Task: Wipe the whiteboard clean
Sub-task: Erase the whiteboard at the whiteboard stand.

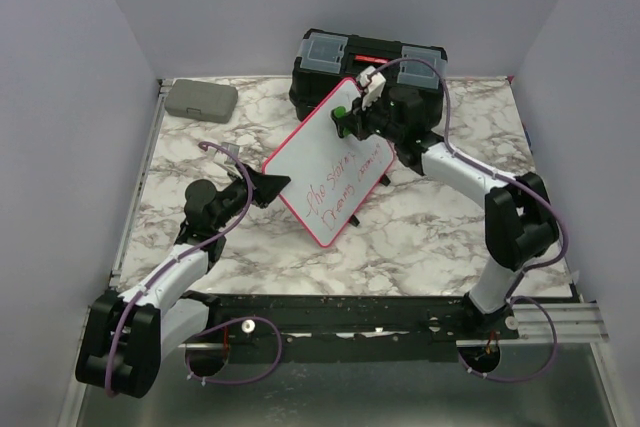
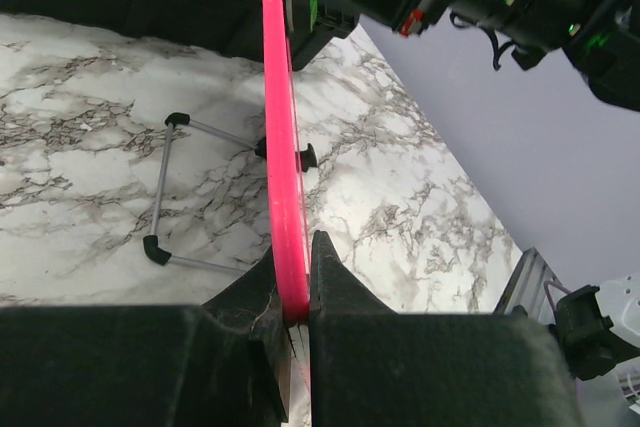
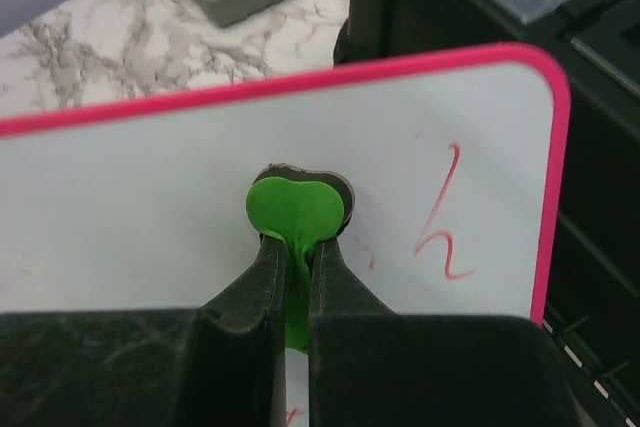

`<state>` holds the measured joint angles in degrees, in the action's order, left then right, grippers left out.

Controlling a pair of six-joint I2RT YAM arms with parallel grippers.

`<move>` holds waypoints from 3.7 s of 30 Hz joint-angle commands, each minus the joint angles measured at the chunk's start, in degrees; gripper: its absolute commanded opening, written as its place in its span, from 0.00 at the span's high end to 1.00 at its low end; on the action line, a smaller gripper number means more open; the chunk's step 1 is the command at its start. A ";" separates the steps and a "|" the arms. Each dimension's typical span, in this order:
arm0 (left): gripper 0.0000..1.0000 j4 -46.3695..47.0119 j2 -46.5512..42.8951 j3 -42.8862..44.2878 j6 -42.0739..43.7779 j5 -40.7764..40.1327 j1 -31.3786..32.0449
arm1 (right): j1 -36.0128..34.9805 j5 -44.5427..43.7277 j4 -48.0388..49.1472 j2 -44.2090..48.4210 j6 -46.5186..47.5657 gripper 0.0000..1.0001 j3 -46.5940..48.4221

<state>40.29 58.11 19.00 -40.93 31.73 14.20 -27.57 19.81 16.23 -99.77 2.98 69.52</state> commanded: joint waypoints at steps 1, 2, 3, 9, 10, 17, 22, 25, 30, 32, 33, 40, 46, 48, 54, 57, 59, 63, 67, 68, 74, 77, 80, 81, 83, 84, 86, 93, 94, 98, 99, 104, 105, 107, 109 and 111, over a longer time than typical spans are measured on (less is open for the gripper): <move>1.00 -2.01 -0.39 -0.19 6.29 11.66 1.98 | 0.96 -3.20 -3.66 -4.71 -2.05 0.99 7.38; 1.00 -2.19 -0.60 -0.27 6.38 11.59 1.95 | 2.12 -3.08 -4.23 -5.55 -2.59 0.99 8.42; 1.00 -2.37 -0.84 -0.36 6.54 11.56 1.98 | 2.91 -2.94 -4.64 -6.43 -2.67 0.99 8.82; 1.00 -2.01 -0.52 -0.56 6.85 11.74 1.93 | 4.38 -0.81 -1.45 -5.49 -0.68 0.99 -0.38; 1.00 -1.79 -0.20 -0.57 6.66 11.79 1.98 | 4.37 0.09 -0.77 -4.95 -0.62 0.99 -2.17; 1.00 -0.65 0.87 -0.20 6.12 11.97 1.98 | 0.11 6.49 5.17 -0.01 -0.43 0.99 -11.49; 1.00 -0.79 0.79 -0.42 5.95 11.92 2.06 | -1.25 5.35 6.15 -0.09 -4.10 0.99 -6.37; 1.00 -1.24 0.37 -0.43 6.03 11.72 2.06 | -0.37 2.22 4.41 -2.20 -4.82 0.99 -1.00; 1.00 -1.45 -0.03 -0.68 6.12 11.69 2.15 | 3.11 -0.72 1.94 -6.32 -6.16 0.99 5.28; 1.00 -1.36 -0.01 -0.81 6.19 11.73 2.15 | 4.77 -1.06 0.89 -7.56 -6.84 0.99 6.78; 1.00 -1.36 -0.01 -0.88 6.21 11.70 2.15 | 5.38 -1.30 0.45 -8.01 -6.66 0.99 6.87; 1.00 -0.88 0.07 -0.82 6.21 11.87 2.15 | 6.76 0.95 0.15 -6.75 -3.85 0.99 -0.89; 1.00 -0.14 0.94 -0.51 5.79 12.05 2.15 | 3.88 5.53 2.16 -2.52 -3.65 0.99 -8.60; 1.00 -0.04 1.13 -0.38 5.68 12.02 2.23 | 1.69 5.57 2.33 -1.03 -3.52 0.99 -8.77; 1.00 -0.91 0.55 -0.38 5.81 11.74 2.35 | 0.09 3.68 1.34 -2.08 -6.48 0.99 0.29; 1.00 -1.37 0.19 -0.33 6.03 11.69 2.42 | 0.60 0.80 -0.08 -4.44 -6.16 0.99 5.62; 1.00 -1.62 -0.08 -0.38 6.12 11.70 2.41 | 1.99 0.50 -1.66 -6.65 -7.40 0.99 9.42; 1.00 -1.62 -0.46 -0.63 6.28 11.69 2.42 | 5.11 0.59 -3.82 -9.80 -8.95 0.99 12.13; 1.00 -1.36 -0.23 -0.81 6.39 11.84 2.42 | 6.95 0.31 -4.01 -9.19 -7.14 0.99 8.16; 1.00 -1.32 -0.14 -0.81 6.39 11.88 2.42 | 7.17 0.43 -3.95 -8.93 -6.54 0.99 6.75; 1.00 -0.92 0.15 -0.72 6.39 11.97 2.42 | 6.96 5.43 -1.85 -5.57 -4.74 0.99 -2.33; 1.00 -0.92 0.33 -0.72 6.47 11.87 2.38 | 4.72 7.34 -0.24 -2.79 -3.79 0.99 -6.41; 1.00 -0.75 0.66 -0.72 6.43 11.89 2.42 | 1.77 7.86 0.60 -0.56 -3.56 0.99 -7.17; 1.00 -0.75 0.69 -0.72 6.39 11.89 2.42 | 1.24 7.79 0.86 -0.27 -3.69 0.99 -6.54; 1.00 -0.65 0.65 -0.78 6.22 11.88 2.41 | 0.79 7.42 1.17 -0.75 -5.36 0.99 -4.19; 1.00 -0.65 0.55 -0.81 6.21 11.88 2.42 | 0.82 6.42 1.11 -1.45 -6.44 0.99 -2.16; 1.00 -1.02 0.26 -0.81 6.21 11.79 2.42 | 0.96 3.80 0.00 -3.41 -7.29 0.99 2.12; 1.00 -2.58 -1.31 -0.81 6.95 11.81 2.42 | 6.02 0.96 -4.10 -10.61 -8.55 0.99 13.25; 1.00 -2.78 -1.48 -0.81 7.07 11.76 2.42 | 6.77 0.62 -4.48 -11.15 -8.15 0.99 13.44; 1.00 -2.70 -1.35 -0.73 7.26 12.01 2.42 | 8.71 0.68 -5.26 -11.16 -6.01 0.99 9.73; 1.00 -2.51 -1.18 -0.72 7.20 11.98 2.42 | 8.71 1.24 -4.89 -10.43 -5.30 0.99 7.57; 1.00 -1.28 -0.07 -0.66 6.78 12.14 2.42 | 7.77 6.30 -2.21 -6.04 -5.49 0.99 -2.14; 1.00 -1.03 0.11 -0.64 6.61 12.25 2.42 | 6.93 6.38 -1.76 -5.08 -5.09 0.99 -3.28; 1.00 -1.00 0.29 -0.51 6.56 12.22 2.41 | 4.90 6.63 -0.91 -3.10 -4.46 0.99 -4.95; 1.00 -1.18 0.25 -0.29 6.56 12.14 2.42 | 2.79 6.39 -0.72 -1.96 -4.50 0.99 -4.65; 1.00 -1.44 0.23 -0.11 6.56 12.06 2.46 | 1.60 6.29 -0.33 -1.84 -5.57 0.99 -2.32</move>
<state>39.72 57.71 19.00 -40.60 31.59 14.37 -20.95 23.14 17.80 -102.21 -2.52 66.15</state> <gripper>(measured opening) 0.042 0.058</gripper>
